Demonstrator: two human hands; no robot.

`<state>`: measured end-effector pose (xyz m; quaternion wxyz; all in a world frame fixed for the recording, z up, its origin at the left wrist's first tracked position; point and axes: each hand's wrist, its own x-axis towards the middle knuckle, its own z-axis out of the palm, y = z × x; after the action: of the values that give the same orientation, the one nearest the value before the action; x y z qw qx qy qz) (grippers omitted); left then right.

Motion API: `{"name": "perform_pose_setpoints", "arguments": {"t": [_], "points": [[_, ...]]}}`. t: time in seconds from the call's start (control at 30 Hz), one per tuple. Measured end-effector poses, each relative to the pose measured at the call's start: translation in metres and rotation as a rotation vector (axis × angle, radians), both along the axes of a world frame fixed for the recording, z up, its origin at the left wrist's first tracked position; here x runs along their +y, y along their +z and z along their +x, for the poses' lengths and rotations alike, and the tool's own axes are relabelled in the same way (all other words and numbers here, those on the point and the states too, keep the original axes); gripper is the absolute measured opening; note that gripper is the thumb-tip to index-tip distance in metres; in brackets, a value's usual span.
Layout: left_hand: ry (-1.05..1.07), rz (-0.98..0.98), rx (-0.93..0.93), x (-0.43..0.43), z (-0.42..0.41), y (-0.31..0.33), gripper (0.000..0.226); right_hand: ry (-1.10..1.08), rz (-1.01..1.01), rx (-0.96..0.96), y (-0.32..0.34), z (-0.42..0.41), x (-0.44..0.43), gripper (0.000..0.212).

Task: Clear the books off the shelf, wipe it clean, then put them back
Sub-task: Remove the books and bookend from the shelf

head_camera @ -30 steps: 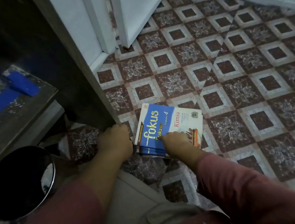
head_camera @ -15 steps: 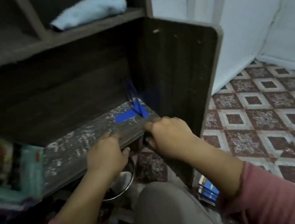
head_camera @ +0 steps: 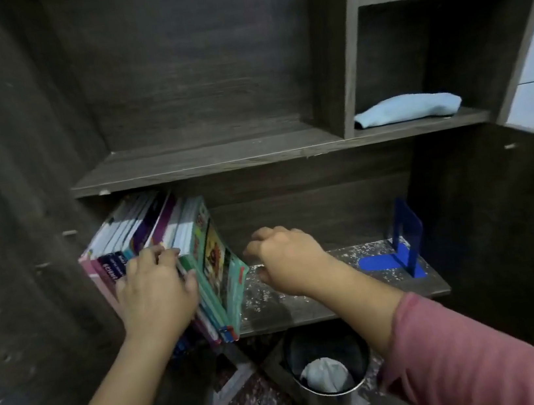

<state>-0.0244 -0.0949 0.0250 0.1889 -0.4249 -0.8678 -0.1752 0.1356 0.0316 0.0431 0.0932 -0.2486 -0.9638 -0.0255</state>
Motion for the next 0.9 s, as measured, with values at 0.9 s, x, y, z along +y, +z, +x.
{"name": "perform_pose_setpoints", "arguments": {"t": [0.9], "points": [[-0.134,-0.130,-0.224,-0.014,-0.023,-0.034,0.068,0.204,0.295,0.023,-0.021,-0.092,0.031,0.047]]}}
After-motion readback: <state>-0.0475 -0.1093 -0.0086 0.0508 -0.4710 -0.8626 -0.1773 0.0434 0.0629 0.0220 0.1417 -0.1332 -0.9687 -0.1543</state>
